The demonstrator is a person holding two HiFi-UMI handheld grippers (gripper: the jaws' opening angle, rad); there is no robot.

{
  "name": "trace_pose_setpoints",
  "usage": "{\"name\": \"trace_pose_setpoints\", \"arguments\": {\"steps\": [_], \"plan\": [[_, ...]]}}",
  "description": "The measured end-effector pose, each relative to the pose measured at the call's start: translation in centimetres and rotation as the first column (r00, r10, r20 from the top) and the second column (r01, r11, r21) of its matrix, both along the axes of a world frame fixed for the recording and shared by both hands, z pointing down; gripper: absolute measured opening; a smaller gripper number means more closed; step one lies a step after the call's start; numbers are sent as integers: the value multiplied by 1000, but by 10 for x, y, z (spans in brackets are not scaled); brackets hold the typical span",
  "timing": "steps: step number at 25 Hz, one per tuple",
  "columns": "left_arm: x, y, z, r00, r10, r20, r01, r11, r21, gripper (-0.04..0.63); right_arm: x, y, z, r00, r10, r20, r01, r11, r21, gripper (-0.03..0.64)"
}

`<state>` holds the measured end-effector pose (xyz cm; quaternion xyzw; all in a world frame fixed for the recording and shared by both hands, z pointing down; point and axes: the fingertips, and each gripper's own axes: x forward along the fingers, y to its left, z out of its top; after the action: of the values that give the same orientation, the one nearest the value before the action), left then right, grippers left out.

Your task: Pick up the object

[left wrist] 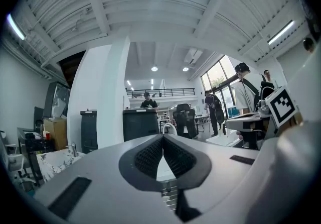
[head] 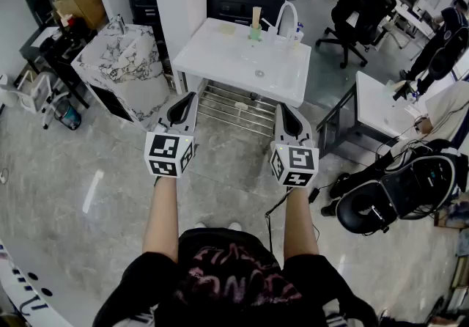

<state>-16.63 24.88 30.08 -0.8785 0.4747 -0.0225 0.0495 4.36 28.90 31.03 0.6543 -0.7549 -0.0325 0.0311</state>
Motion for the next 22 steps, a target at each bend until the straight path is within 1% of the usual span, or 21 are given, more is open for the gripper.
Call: {"name": "trace_pose_setpoints", "arguments": {"steps": [10,14,18,22], "plan": [[7,-2,6,1000,10,11,-10,1000,-11,15,0,-2,4,1000,-11,-5,11,1000,-9,15],[8,-3,8,1000,8,12,-8,1000,-13,15,4,-3,3,1000,18,-18,-18,1000,10,14],[10,-5,8,1000,2,12,-2,1000,-15,15,7,-7,3,1000,18,1,-18,1000,10,14],[12,-5,7,1000,2,13,-2,1000,-16,15,7,-8,3,1000,9,1,-9,1000,6,14]]}}
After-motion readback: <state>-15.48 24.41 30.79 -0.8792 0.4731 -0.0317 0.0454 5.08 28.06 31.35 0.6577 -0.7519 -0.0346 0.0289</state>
